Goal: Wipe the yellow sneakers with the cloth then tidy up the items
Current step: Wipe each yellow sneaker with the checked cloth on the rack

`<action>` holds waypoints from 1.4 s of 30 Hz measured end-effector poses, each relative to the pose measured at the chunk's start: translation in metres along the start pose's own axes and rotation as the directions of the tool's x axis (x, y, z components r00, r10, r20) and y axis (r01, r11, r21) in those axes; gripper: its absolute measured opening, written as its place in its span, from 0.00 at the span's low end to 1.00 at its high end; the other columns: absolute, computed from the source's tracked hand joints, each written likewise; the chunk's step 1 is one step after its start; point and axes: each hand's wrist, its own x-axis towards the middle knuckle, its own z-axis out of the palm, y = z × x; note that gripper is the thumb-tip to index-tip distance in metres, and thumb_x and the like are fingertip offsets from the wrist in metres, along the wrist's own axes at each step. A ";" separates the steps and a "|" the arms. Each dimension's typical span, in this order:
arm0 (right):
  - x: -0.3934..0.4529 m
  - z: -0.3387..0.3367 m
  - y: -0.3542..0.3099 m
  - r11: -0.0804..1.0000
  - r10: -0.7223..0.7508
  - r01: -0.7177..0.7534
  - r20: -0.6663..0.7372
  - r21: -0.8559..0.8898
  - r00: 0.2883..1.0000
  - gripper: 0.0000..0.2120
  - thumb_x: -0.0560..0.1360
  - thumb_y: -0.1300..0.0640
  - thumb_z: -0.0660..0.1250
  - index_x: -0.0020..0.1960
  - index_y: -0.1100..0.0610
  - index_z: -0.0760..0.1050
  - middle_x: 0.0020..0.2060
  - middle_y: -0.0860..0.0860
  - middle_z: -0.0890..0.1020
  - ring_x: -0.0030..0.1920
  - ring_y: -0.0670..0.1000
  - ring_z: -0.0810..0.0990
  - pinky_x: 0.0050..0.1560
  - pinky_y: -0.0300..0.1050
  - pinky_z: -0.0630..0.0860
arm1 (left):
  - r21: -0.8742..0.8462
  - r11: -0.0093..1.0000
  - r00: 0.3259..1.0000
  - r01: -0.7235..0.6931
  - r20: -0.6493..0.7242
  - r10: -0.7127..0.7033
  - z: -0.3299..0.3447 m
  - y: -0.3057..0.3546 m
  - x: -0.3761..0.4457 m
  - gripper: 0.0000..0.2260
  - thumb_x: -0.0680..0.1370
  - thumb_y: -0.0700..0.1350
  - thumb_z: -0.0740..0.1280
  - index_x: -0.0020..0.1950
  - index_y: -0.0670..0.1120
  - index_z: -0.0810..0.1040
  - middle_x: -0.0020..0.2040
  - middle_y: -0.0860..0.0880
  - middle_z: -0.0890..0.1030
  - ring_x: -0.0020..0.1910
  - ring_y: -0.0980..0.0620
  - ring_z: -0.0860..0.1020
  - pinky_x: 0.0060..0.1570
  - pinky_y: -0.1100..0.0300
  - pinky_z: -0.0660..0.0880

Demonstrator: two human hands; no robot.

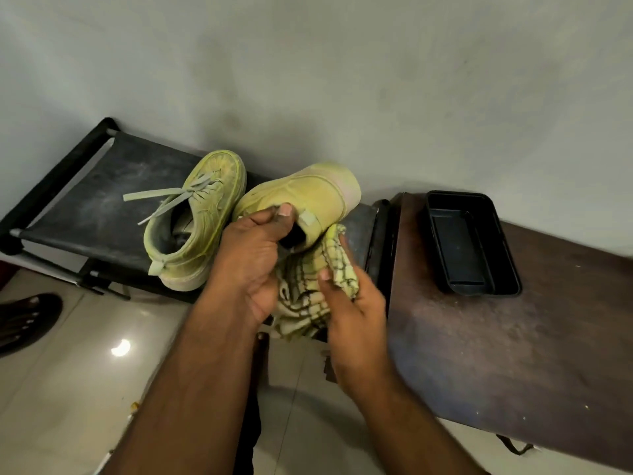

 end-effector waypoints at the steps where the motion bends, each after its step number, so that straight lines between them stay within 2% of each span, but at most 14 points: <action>1: 0.001 -0.007 -0.006 0.996 0.034 -0.029 -0.060 0.082 0.998 0.19 0.77 0.65 0.63 0.66 0.52 0.73 0.57 0.51 0.82 0.58 0.52 0.80 0.60 0.54 0.75 | 0.021 1.000 1.000 -0.019 -0.004 0.019 -0.002 0.002 0.002 0.06 0.78 0.39 0.65 0.44 0.42 0.81 0.36 0.50 0.84 0.36 0.56 0.83 0.34 0.63 0.79; 5: 0.023 -0.030 -0.034 0.956 0.107 -0.014 -0.306 0.291 0.946 0.10 0.78 0.62 0.62 0.58 0.59 0.77 0.51 0.55 0.84 0.54 0.54 0.82 0.53 0.51 0.79 | 0.131 0.989 0.998 -0.062 0.006 0.062 -0.007 -0.002 0.005 0.04 0.76 0.39 0.67 0.44 0.44 0.82 0.41 0.51 0.85 0.45 0.56 0.82 0.53 0.59 0.77; 10: 0.041 -0.012 -0.039 0.913 0.180 -0.077 -0.226 0.400 0.957 0.12 0.79 0.60 0.62 0.60 0.61 0.76 0.52 0.56 0.84 0.53 0.54 0.82 0.55 0.51 0.79 | 0.137 0.991 0.997 0.004 0.077 -0.015 -0.006 -0.010 -0.004 0.08 0.76 0.39 0.68 0.38 0.45 0.84 0.37 0.50 0.85 0.39 0.56 0.83 0.43 0.63 0.78; 12: 0.029 -0.012 -0.034 0.908 0.248 -0.173 -0.157 0.382 0.956 0.12 0.78 0.61 0.62 0.61 0.61 0.75 0.52 0.57 0.84 0.53 0.54 0.82 0.56 0.52 0.78 | 0.129 0.990 0.989 0.063 0.123 -0.079 -0.008 -0.009 -0.006 0.06 0.74 0.45 0.70 0.45 0.45 0.84 0.42 0.48 0.85 0.43 0.54 0.84 0.43 0.60 0.78; 14: 0.012 -0.019 -0.033 0.898 0.345 -0.331 0.002 0.292 0.939 0.13 0.78 0.60 0.62 0.61 0.63 0.75 0.52 0.59 0.83 0.53 0.57 0.82 0.57 0.55 0.77 | 0.143 0.986 0.988 0.084 0.118 -0.101 -0.009 -0.008 -0.005 0.13 0.69 0.50 0.72 0.49 0.44 0.83 0.45 0.47 0.86 0.44 0.52 0.84 0.41 0.59 0.78; 16: 0.001 -0.031 -0.038 0.874 0.422 -0.434 0.102 0.219 0.901 0.14 0.77 0.60 0.61 0.61 0.64 0.75 0.53 0.62 0.82 0.54 0.61 0.82 0.58 0.60 0.76 | 0.139 0.990 0.998 0.032 0.055 -0.040 -0.006 -0.007 -0.004 0.08 0.70 0.44 0.74 0.45 0.42 0.83 0.40 0.47 0.85 0.39 0.53 0.84 0.37 0.62 0.78; 18: -0.001 -0.048 -0.047 0.882 0.396 -0.402 0.077 0.245 0.915 0.15 0.76 0.61 0.62 0.61 0.64 0.75 0.53 0.63 0.82 0.54 0.62 0.81 0.58 0.62 0.75 | 0.222 0.974 0.999 -0.039 0.014 0.036 -0.004 -0.007 -0.004 0.03 0.70 0.39 0.74 0.39 0.41 0.82 0.34 0.49 0.84 0.35 0.55 0.82 0.37 0.64 0.77; 23: 0.002 -0.074 -0.059 0.922 0.277 -0.246 -0.066 0.300 0.958 0.17 0.73 0.60 0.65 0.61 0.63 0.76 0.54 0.61 0.82 0.55 0.61 0.81 0.57 0.61 0.76 | 0.458 0.864 0.978 -0.208 0.125 0.169 -0.010 -0.006 -0.012 0.11 0.70 0.37 0.74 0.31 0.35 0.76 0.33 0.42 0.74 0.36 0.49 0.72 0.42 0.60 0.72; 28: -0.010 -0.078 -0.058 0.891 0.307 -0.272 -0.039 0.364 0.951 0.24 0.68 0.57 0.70 0.62 0.63 0.75 0.55 0.64 0.81 0.55 0.65 0.80 0.55 0.70 0.73 | 0.573 0.737 0.932 -0.358 0.266 0.246 -0.023 0.015 -0.027 0.12 0.71 0.33 0.72 0.32 0.33 0.71 0.28 0.46 0.63 0.27 0.53 0.62 0.28 0.64 0.63; 31: -0.009 -0.082 -0.059 0.879 0.307 -0.282 -0.005 0.384 0.952 0.23 0.67 0.61 0.71 0.61 0.64 0.75 0.53 0.64 0.81 0.53 0.65 0.81 0.52 0.71 0.74 | 0.719 0.531 0.893 -0.448 0.389 0.226 -0.030 0.032 -0.033 0.18 0.69 0.36 0.74 0.29 0.35 0.65 0.27 0.45 0.61 0.27 0.53 0.60 0.31 0.62 0.61; 35: -0.007 -0.084 -0.059 0.876 0.345 -0.338 0.042 0.344 0.938 0.24 0.65 0.69 0.69 0.61 0.63 0.75 0.54 0.64 0.81 0.53 0.65 0.81 0.53 0.71 0.73 | 0.885 -0.135 0.871 -0.445 0.463 0.165 -0.032 0.045 -0.032 0.12 0.64 0.51 0.68 0.29 0.44 0.72 0.26 0.53 0.69 0.30 0.54 0.69 0.52 0.51 0.66; 37: -0.005 -0.086 -0.058 0.875 0.354 -0.353 0.059 0.330 0.933 0.23 0.65 0.71 0.67 0.59 0.64 0.75 0.53 0.64 0.81 0.52 0.65 0.81 0.53 0.70 0.73 | 0.815 -0.383 0.850 -0.434 0.511 0.125 -0.031 0.047 -0.031 0.08 0.66 0.55 0.63 0.33 0.52 0.77 0.32 0.55 0.78 0.39 0.55 0.76 0.65 0.50 0.57; 40: 0.001 -0.087 -0.057 0.887 0.336 -0.322 0.017 0.330 0.942 0.18 0.67 0.74 0.66 0.56 0.64 0.77 0.50 0.63 0.83 0.52 0.64 0.82 0.52 0.67 0.76 | 0.680 -0.615 0.843 -0.399 0.536 0.046 -0.042 0.042 -0.027 0.12 0.74 0.54 0.63 0.54 0.56 0.82 0.49 0.55 0.83 0.53 0.54 0.77 0.66 0.53 0.49; 42: 0.004 -0.085 -0.056 0.907 0.304 -0.284 -0.018 0.312 0.952 0.16 0.69 0.74 0.66 0.54 0.64 0.77 0.48 0.61 0.84 0.51 0.62 0.82 0.50 0.63 0.79 | 0.591 -0.693 0.824 -0.413 0.566 -0.008 -0.052 0.035 -0.024 0.12 0.76 0.52 0.62 0.56 0.55 0.81 0.51 0.55 0.83 0.53 0.54 0.77 0.61 0.54 0.50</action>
